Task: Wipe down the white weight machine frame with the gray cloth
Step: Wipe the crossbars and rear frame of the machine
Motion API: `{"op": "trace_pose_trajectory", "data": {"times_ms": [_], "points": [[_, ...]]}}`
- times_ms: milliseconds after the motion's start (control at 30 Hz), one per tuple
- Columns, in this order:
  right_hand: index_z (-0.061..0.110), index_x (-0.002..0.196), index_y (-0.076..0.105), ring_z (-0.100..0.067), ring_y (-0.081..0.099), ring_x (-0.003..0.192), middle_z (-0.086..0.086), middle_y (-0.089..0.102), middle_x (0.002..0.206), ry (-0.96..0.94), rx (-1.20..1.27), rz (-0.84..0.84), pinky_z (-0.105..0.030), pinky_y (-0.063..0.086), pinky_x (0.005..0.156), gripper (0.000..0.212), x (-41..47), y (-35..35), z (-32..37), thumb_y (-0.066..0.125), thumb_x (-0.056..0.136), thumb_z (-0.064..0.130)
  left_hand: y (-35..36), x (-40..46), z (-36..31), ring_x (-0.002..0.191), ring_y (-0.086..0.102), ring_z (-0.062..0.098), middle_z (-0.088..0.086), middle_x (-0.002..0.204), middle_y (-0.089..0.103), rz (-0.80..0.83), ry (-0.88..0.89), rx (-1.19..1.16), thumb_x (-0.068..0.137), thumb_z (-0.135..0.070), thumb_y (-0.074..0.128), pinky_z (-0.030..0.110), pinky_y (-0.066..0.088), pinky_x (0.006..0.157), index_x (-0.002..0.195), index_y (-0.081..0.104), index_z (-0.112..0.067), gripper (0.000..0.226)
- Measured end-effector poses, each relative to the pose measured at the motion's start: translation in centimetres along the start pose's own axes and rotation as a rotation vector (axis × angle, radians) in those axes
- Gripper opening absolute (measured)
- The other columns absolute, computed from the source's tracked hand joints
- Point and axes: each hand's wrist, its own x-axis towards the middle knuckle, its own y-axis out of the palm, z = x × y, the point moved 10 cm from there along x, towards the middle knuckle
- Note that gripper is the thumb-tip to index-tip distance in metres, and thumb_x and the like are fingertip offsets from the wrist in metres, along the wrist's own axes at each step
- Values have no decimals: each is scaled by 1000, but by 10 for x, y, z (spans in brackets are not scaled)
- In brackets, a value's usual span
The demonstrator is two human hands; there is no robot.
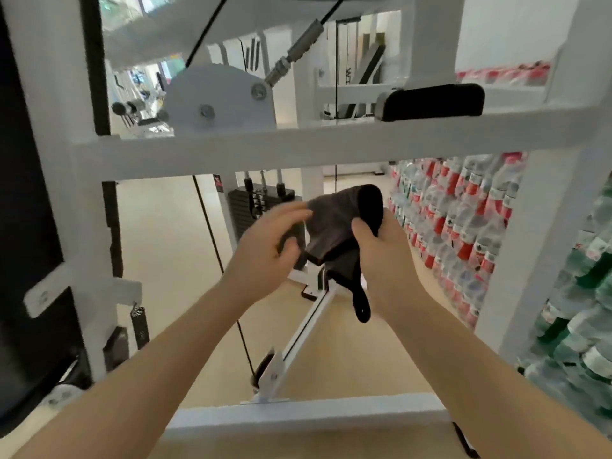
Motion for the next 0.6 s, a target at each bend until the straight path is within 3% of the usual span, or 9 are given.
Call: {"op": "trace_pose_trajectory", "data": {"times_ms": [100, 167, 233, 333, 367, 400, 433, 500, 600], "points": [[31, 92, 47, 6, 55, 73, 15, 54, 80, -289, -25, -39, -12, 41, 62, 13, 0, 34, 56, 48, 94, 18, -100, 3, 32, 132, 32, 29, 15, 144, 36, -382, -29, 383, 85, 5, 50, 29, 23, 107, 130, 47, -2, 46], [24, 98, 46, 10, 53, 70, 18, 49, 77, -479, -54, -16, -8, 41, 59, 12, -5, 69, 96, 48, 94, 13, -139, 7, 64, 137, 21, 35, 20, 150, 21, -389, -156, 540, 87, 5, 47, 34, 16, 112, 139, 34, 1, 53], [15, 106, 46, 2, 53, 70, 18, 47, 78, -569, -71, 19, -7, 42, 60, 13, -7, 109, 122, 46, 94, 8, -158, 9, 94, 139, 17, 35, 19, 153, 12, -313, -273, 667, 88, 4, 43, 40, 17, 114, 143, 24, -1, 58], [3, 115, 48, -1, 50, 65, 16, 47, 77, -672, -75, -40, -8, 42, 62, 22, -9, 154, 150, 45, 93, 2, -174, 8, 114, 140, 14, 32, 15, 154, 9, -303, -292, 775, 88, 4, 41, 42, 20, 113, 145, 16, -5, 63], [-1, 119, 48, -6, 56, 71, 10, 55, 82, -738, -93, -39, -11, 44, 68, 27, -12, 170, 154, 45, 92, -1, -179, 8, 119, 141, 12, 30, 15, 154, 8, -311, -291, 777, 89, 5, 39, 40, 18, 114, 145, 15, -3, 62], [-1, 124, 48, -16, 61, 87, -1, 63, 95, -818, -175, -21, -17, 45, 79, 33, -16, 189, 156, 45, 91, -2, -182, 9, 124, 142, 9, 28, 16, 154, 9, -304, -282, 791, 90, 5, 38, 37, 15, 115, 145, 14, 0, 60], [2, 129, 46, -23, 55, 112, -6, 62, 115, -903, -359, 2, -26, 38, 96, 37, -19, 213, 152, 44, 92, -1, -184, 10, 129, 143, 8, 26, 16, 154, 10, -290, -256, 792, 90, 5, 36, 34, 11, 115, 145, 13, 2, 59], [13, 137, 39, -22, 24, 140, -1, 43, 143, -1022, -877, 41, -37, 10, 112, 40, -20, 259, 122, 38, 97, 16, -184, 10, 133, 143, 10, 21, 15, 152, 17, -257, -185, 728, 92, 4, 37, 25, 4, 116, 145, 11, 1, 59], [16, 147, 22, -23, 3, 144, -1, 17, 156, -1084, -1217, 122, -44, -10, 112, 59, -22, 288, 85, 26, 97, 48, -187, 3, 134, 139, 2, 6, 10, 155, 11, -222, -135, 619, 91, 6, 42, 13, -1, 110, 146, 8, -4, 66]]}}
